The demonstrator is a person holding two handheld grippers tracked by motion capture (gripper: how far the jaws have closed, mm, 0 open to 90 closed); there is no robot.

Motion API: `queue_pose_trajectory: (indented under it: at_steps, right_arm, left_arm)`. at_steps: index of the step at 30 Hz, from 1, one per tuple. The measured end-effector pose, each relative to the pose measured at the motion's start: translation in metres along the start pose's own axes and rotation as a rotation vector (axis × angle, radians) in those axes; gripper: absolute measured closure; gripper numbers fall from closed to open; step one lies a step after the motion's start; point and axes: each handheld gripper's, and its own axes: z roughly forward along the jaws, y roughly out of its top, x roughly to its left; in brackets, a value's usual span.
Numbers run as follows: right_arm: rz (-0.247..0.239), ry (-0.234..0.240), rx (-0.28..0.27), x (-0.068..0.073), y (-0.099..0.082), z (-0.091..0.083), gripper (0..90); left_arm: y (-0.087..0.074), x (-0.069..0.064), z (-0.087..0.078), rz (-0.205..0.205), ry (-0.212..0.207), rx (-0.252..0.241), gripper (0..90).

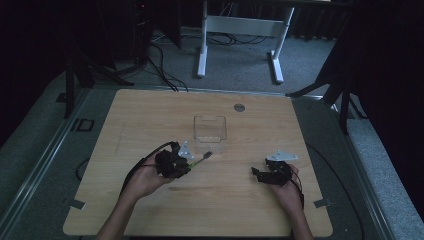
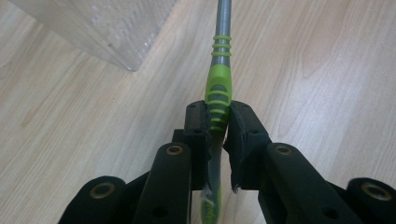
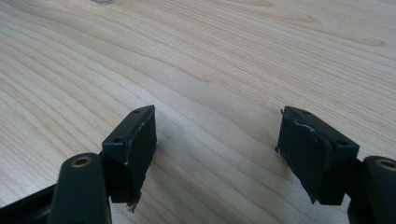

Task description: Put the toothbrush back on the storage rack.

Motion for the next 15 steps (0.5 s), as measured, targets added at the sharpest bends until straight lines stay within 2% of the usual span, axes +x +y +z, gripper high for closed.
queue_pose_trajectory:
  at_steps: [15]
  right_arm:
    - [0.0, 0.0, 0.0, 0.0, 0.0, 0.0, 28.0]
  left_arm:
    - [-0.0005, 0.0063, -0.0062, -0.051, 0.034, -0.054, 78.6]
